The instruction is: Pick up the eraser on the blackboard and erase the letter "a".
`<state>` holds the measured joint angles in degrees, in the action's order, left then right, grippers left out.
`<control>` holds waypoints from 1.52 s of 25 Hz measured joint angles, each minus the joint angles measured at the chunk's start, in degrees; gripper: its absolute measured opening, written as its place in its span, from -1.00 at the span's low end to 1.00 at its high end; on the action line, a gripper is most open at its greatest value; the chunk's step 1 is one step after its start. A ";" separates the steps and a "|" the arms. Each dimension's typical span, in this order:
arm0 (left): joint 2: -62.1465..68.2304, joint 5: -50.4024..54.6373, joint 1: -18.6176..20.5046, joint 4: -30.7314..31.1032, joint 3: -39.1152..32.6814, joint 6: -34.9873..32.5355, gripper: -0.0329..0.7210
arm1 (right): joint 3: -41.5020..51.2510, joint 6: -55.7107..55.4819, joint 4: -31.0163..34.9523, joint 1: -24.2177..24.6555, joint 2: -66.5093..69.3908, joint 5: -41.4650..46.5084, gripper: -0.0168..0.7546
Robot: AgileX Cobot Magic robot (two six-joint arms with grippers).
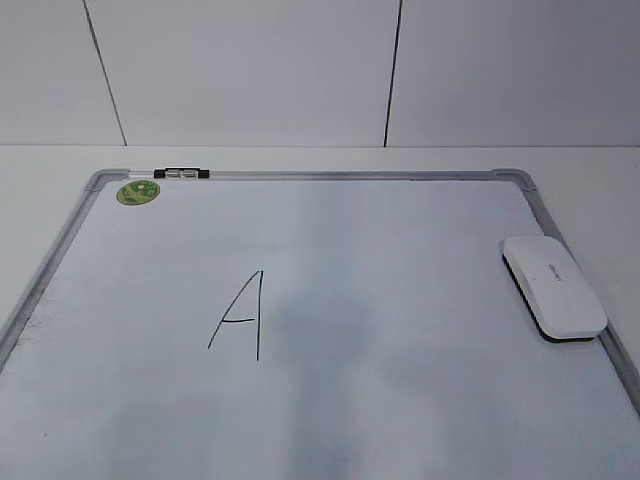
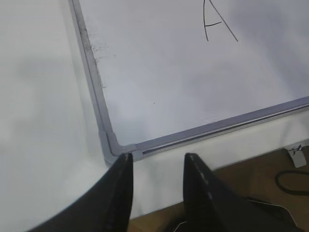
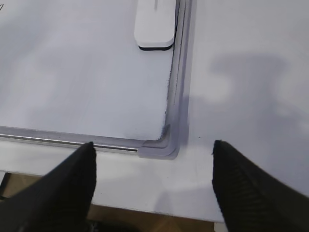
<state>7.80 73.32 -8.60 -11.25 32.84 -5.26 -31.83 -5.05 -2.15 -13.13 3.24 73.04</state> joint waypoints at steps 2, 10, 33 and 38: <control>-0.82 0.00 0.00 0.40 -0.80 -0.43 -0.20 | 0.00 0.13 -0.79 0.00 -0.52 0.00 0.58; -1.76 -5.62 0.00 3.01 -1.98 -0.77 -0.20 | 1.05 0.26 -3.10 0.00 -0.94 -1.80 0.58; -1.99 -9.83 0.00 3.80 -3.70 -0.77 -0.28 | 3.11 0.50 -3.57 0.00 -0.94 -6.79 0.58; -3.79 -9.83 0.00 3.80 -3.70 -0.77 -0.28 | 3.11 0.50 -3.60 0.00 -3.05 -6.90 0.58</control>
<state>4.01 63.49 -8.60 -7.45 29.13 -6.02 -28.72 -4.55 -5.75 -13.13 0.19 66.14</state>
